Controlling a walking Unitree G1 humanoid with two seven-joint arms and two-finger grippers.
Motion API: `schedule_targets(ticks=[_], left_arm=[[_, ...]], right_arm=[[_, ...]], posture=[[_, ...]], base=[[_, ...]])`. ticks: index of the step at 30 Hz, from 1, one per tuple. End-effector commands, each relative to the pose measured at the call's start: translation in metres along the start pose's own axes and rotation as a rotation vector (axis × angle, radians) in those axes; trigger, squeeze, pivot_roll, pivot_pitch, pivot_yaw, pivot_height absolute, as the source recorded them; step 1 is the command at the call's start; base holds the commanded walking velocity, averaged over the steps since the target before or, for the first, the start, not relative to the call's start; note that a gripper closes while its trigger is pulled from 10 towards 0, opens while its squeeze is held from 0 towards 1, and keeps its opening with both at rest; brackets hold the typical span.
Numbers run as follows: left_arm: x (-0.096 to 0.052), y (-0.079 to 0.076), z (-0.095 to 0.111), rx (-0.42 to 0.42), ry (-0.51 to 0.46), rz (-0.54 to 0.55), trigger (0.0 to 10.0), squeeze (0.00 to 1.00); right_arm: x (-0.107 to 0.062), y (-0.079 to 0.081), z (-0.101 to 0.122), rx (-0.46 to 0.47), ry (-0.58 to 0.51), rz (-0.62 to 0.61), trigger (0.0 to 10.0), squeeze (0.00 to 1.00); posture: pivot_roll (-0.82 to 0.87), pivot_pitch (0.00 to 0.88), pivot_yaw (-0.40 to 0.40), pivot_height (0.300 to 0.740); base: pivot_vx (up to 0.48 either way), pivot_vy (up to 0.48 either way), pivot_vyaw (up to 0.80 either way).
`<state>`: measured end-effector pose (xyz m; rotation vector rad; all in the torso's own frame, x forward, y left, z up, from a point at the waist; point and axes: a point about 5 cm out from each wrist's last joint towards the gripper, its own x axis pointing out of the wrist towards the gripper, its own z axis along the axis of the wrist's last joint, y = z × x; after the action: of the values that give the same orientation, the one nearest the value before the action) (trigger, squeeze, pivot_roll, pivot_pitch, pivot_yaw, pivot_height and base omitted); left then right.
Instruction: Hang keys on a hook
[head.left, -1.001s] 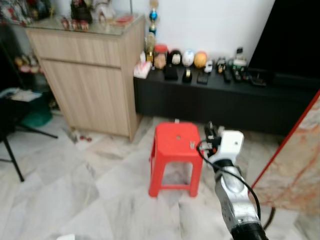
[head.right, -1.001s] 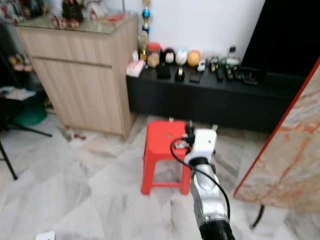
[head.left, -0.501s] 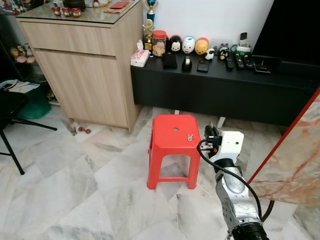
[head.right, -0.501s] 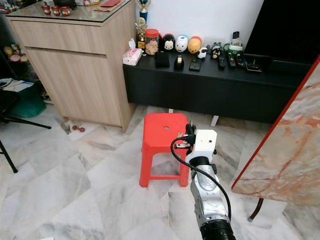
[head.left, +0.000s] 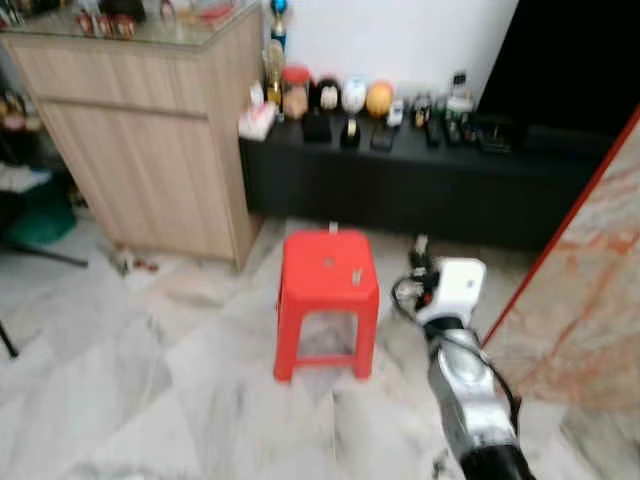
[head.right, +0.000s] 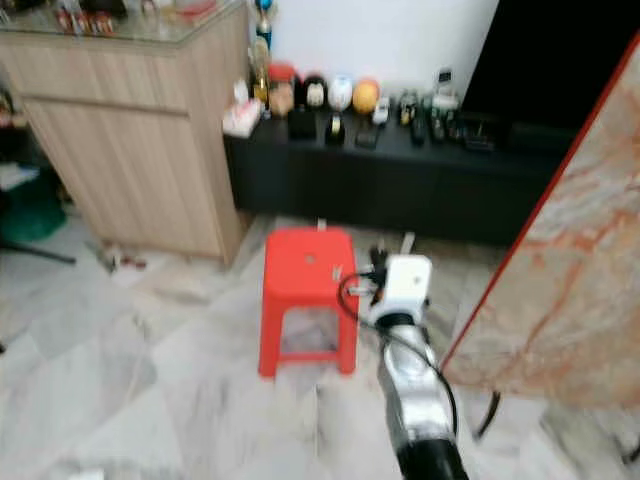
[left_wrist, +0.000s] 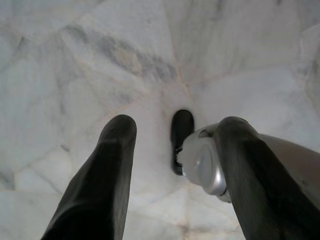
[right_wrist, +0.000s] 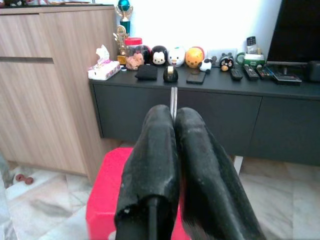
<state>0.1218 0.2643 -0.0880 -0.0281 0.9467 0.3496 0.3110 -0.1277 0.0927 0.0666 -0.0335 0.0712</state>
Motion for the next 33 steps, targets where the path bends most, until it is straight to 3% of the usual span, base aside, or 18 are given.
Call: schedule_targets(ticks=[1, 15, 33], left_arm=[[-0.002, -0.002, -0.01, 0.01, 0.04, -0.009, 10.0, 0.0], [-0.001, -0.005, -0.006, 0.025, 0.033, -0.018, 10.0, 0.0], [-0.003, -0.015, -0.016, 0.007, 0.058, -0.032, 10.0, 0.0]], right_arm=[[0.003, -0.005, 0.004, -0.008, -0.008, -0.016, 10.0, 0.0], [0.007, -0.004, 0.006, -0.006, -0.012, -0.015, 10.0, 0.0], [0.008, -0.017, 0.012, -0.037, -0.025, -0.014, 10.0, 0.0]], posture=[[-0.01, 0.0, -0.049, 0.74], [-0.01, 0.0, -0.054, 0.74], [-0.01, 0.0, -0.114, 0.74]], base=[[0.0, -0.281, 0.0], [0.0, -0.285, 0.0], [0.0, -0.283, 0.0]])
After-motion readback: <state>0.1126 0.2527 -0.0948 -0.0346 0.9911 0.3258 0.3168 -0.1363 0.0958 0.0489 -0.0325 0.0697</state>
